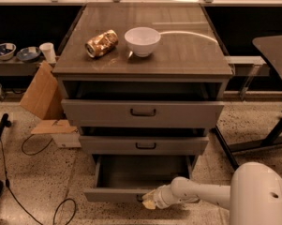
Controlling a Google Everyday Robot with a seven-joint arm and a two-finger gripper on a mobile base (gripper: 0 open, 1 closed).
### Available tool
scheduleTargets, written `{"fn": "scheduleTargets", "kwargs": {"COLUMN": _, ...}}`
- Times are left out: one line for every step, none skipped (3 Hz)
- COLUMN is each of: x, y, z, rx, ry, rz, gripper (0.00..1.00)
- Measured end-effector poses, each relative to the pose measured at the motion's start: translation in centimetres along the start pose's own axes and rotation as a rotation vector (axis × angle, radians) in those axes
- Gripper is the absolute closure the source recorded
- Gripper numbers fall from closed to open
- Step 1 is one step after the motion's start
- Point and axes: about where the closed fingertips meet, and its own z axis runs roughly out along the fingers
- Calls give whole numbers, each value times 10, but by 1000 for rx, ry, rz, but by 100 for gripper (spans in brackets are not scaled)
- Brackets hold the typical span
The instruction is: Open bottom drawer
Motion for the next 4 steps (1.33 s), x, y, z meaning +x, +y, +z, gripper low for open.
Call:
{"fn": "scheduleTargets", "kwargs": {"x": -3, "y": 2, "z": -2, "rx": 0, "ry": 0, "rz": 0, "gripper": 100}}
{"fn": "scheduleTargets", "kwargs": {"x": -5, "y": 3, "z": -1, "rx": 0, "ry": 0, "rz": 0, "gripper": 100}}
{"fn": "scheduleTargets", "kwargs": {"x": 7, "y": 8, "z": -2, "rx": -6, "ry": 18, "rz": -4, "gripper": 100}}
{"fn": "scheduleTargets", "kwargs": {"x": 4, "y": 10, "z": -2, "rx": -7, "ry": 18, "rz": -4, "gripper": 100}}
